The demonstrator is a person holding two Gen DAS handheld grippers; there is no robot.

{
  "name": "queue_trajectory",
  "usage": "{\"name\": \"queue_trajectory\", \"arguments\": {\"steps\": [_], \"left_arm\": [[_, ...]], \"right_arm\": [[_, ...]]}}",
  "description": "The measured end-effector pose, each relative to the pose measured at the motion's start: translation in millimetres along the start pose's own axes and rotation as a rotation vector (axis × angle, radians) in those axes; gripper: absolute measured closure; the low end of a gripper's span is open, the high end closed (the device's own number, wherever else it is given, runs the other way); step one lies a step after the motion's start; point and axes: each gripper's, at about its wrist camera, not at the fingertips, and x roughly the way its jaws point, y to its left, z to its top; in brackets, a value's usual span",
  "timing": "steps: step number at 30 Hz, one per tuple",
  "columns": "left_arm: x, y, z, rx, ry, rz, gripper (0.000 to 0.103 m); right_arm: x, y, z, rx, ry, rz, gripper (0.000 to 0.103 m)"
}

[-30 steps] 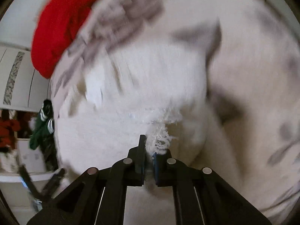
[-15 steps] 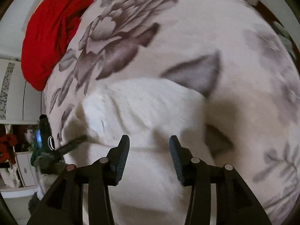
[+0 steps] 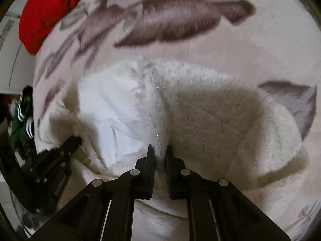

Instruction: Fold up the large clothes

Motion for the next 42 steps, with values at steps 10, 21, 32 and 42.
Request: {"name": "queue_trajectory", "arguments": {"steps": [10, 21, 32, 42], "left_arm": [[-0.5, 38.9, 49.7, -0.067, -0.035, -0.005, 0.102], [-7.9, 46.6, 37.6, -0.131, -0.005, -0.004, 0.094], [-85.2, 47.3, -100.3, -0.295, -0.107, 0.194, 0.003], [-30.6, 44.6, -172.7, -0.27, 0.093, 0.31, 0.002]], "right_arm": [[-28.9, 10.6, 38.7, 0.072, -0.137, -0.049, 0.095], [-14.8, -2.1, 58.5, -0.01, -0.004, 0.054, 0.06], [-113.5, -186.8, -103.9, 0.256, -0.019, -0.005, 0.049], [-42.2, -189.7, -110.9, 0.251, -0.02, 0.011, 0.096]]}}
